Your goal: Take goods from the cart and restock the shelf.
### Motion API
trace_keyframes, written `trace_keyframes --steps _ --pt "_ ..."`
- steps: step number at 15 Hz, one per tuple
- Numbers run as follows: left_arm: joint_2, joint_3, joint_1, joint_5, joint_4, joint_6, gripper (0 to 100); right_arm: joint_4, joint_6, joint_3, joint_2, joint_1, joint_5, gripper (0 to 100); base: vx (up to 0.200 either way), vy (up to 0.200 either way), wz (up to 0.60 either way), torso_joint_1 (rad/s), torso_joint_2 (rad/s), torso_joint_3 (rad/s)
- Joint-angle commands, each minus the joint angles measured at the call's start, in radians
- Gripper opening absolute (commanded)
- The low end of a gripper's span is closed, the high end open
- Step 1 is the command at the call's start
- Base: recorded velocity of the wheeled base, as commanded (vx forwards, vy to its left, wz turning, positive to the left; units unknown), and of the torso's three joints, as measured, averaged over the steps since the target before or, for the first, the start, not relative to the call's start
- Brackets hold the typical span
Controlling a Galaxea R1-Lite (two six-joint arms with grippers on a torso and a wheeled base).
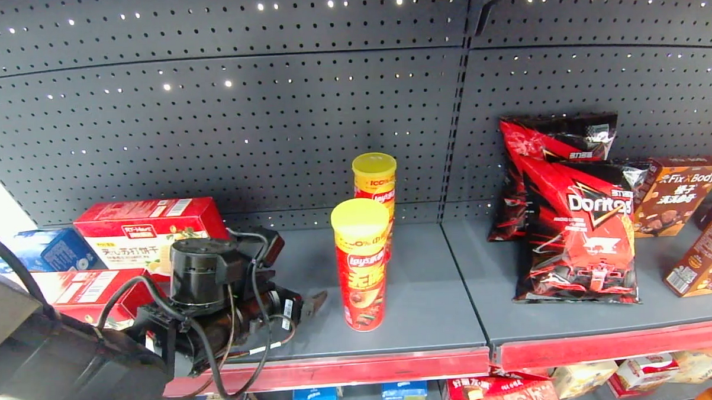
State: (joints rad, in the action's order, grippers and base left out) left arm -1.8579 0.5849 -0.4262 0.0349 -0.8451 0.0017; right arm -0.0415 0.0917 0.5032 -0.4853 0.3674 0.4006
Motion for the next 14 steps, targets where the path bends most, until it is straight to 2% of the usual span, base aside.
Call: trace_keyframes --steps 1,14 --pt "-0.037 0.032 0.001 0.0 0.0 0.0 100 0.0 0.0 -0.005 0.005 0.001 0.0 100 0.0 0.0 0.0 0.0 0.0 0.0" --pt "-0.095 0.084 -0.017 -0.001 -0.008 0.0 100 0.0 0.0 -0.022 0.014 -0.019 0.0 100 0.0 0.0 0.0 0.0 0.0 0.0"
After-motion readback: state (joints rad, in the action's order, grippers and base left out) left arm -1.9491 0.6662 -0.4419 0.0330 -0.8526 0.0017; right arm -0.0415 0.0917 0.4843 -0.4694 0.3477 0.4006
